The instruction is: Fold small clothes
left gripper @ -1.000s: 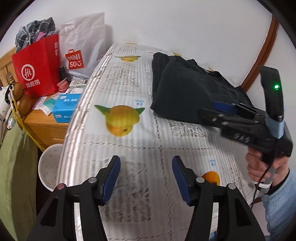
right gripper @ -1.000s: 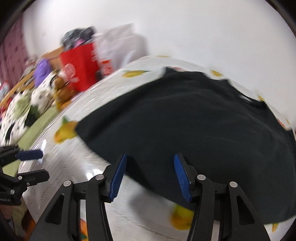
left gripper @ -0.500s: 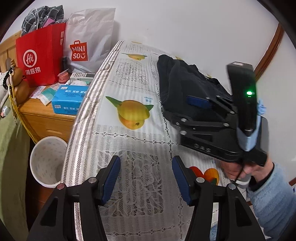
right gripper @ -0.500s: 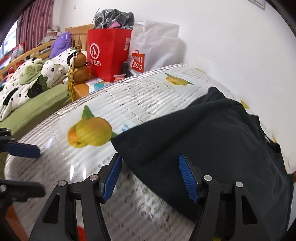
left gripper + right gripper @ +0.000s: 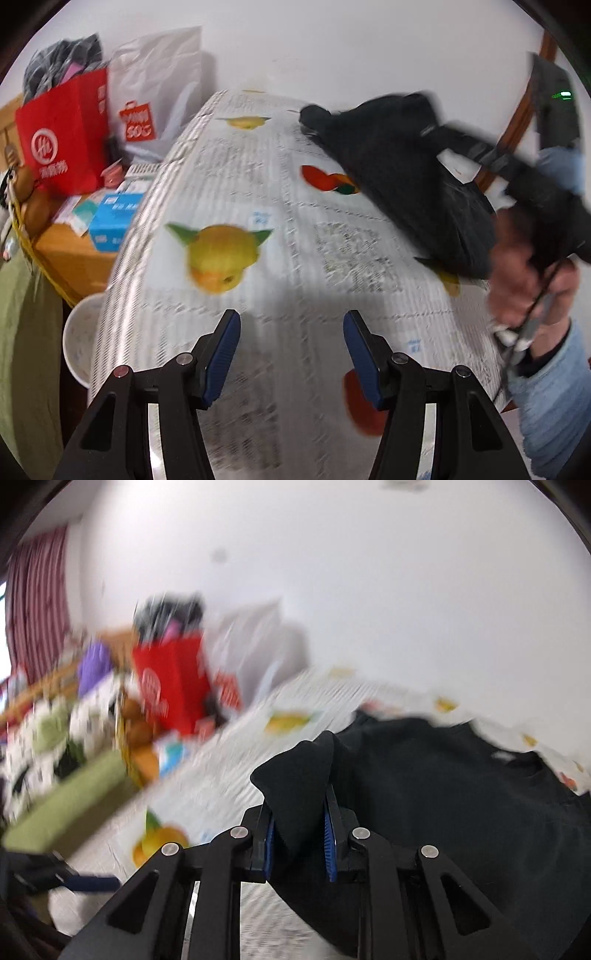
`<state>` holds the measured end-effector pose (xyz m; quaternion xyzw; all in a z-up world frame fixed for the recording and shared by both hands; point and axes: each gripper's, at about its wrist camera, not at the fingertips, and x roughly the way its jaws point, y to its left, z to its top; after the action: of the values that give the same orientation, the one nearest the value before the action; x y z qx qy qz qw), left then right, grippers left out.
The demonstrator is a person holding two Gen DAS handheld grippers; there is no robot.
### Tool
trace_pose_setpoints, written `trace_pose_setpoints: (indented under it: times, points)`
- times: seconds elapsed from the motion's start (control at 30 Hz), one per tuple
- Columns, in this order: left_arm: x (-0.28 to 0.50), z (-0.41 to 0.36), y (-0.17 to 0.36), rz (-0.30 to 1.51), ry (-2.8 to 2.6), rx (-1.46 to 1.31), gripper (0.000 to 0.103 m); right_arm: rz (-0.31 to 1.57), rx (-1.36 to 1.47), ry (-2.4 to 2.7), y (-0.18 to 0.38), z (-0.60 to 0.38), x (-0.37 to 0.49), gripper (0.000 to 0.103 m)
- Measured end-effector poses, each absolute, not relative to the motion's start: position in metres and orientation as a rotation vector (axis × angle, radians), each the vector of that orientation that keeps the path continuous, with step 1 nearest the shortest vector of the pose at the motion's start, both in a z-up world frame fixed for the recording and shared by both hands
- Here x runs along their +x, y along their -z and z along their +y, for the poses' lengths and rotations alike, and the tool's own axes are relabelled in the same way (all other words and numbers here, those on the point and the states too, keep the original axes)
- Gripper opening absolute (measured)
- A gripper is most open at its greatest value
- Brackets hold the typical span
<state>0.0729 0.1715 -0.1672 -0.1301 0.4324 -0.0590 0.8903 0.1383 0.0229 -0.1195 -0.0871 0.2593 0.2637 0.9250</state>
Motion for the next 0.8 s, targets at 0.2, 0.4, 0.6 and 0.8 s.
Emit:
trace_pose_setpoints:
  times: [0.2,0.4,0.6,0.8]
  points:
    - [0.098,0.126,0.159,0.881,0.188,-0.258,0.056,0.447,0.101,-0.383,0.087,-0.096,0.155,0.02]
    - [0.129,0.051,0.148,0.87,0.316,-0.191,0.056,0.508,0.277,-0.295,0.114,-0.191,0.161,0.02]
    - [0.148,-0.02,0.15,0.855,0.386,-0.099,0.057,0.616,0.281,-0.264,0.153,-0.23,0.158,0.021]
    - [0.169,-0.049,0.163,0.893,0.354,-0.059,0.057,0.676,0.243,-0.281,0.17,-0.247,0.149,0.033]
